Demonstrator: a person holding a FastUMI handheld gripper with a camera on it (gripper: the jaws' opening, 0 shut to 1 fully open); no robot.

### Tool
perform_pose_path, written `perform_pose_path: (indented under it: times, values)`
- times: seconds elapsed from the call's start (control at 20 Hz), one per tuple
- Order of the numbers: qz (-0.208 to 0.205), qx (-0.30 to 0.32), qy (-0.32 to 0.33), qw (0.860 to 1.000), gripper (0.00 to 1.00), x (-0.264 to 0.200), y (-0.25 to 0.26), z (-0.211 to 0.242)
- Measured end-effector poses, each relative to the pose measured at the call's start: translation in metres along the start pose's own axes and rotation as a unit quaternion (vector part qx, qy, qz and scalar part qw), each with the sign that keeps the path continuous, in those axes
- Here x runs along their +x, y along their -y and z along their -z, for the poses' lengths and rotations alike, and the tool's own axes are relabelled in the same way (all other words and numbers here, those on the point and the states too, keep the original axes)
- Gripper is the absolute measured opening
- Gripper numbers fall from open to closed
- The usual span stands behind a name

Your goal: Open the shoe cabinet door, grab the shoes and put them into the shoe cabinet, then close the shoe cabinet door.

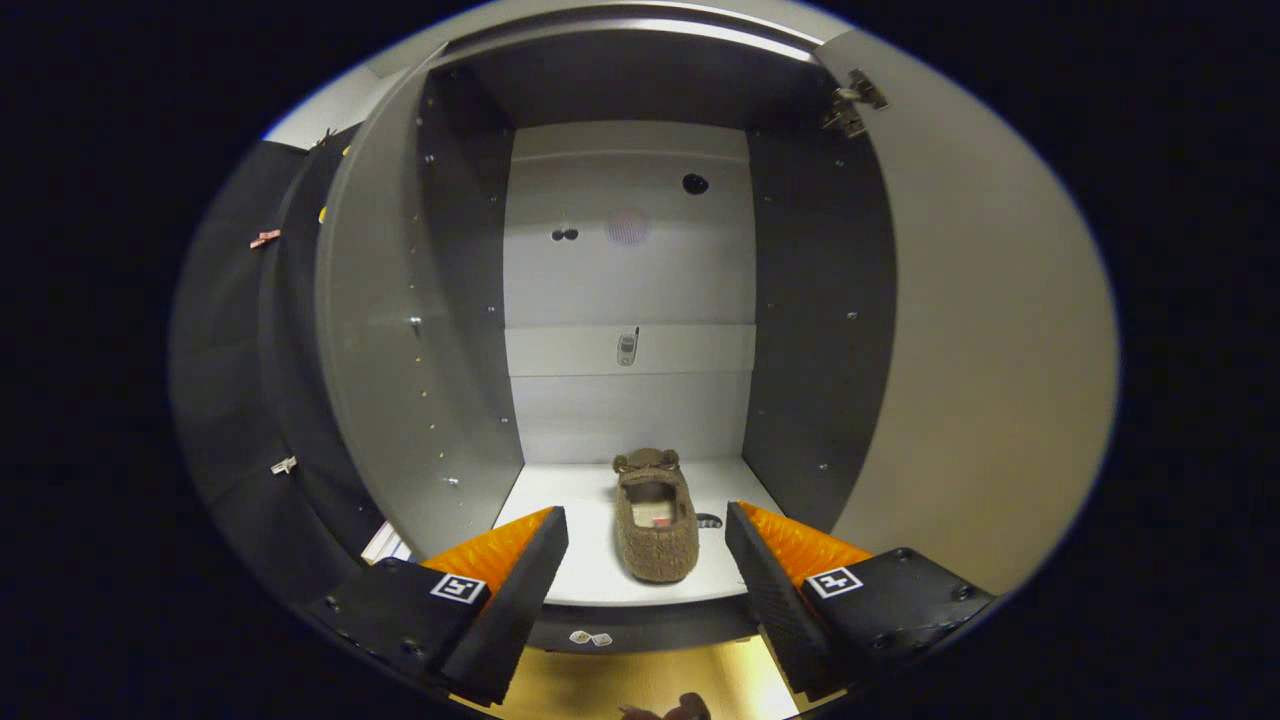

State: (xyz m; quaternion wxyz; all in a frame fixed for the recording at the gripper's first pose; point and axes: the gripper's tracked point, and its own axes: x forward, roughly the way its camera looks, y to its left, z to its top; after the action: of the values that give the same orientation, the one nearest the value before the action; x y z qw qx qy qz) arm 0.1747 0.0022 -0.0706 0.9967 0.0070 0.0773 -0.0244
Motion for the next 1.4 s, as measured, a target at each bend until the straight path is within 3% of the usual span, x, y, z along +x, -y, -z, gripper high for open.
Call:
perform_pose_path:
  times: [0.5,0.85,1.1,1.4]
  values:
    - [-0.047,0.012,0.045,0.998,1.0,-0.151,0.007,-0.016]
    - [-0.053,0.009,0.056,0.997,0.99,-0.235,0.031,-0.018]
    - [-0.001,0.011,0.096,0.995,0.99,-0.288,0.085,-0.029]
    - [0.064,0.023,0.092,0.993,0.99,-0.331,0.161,-0.021]
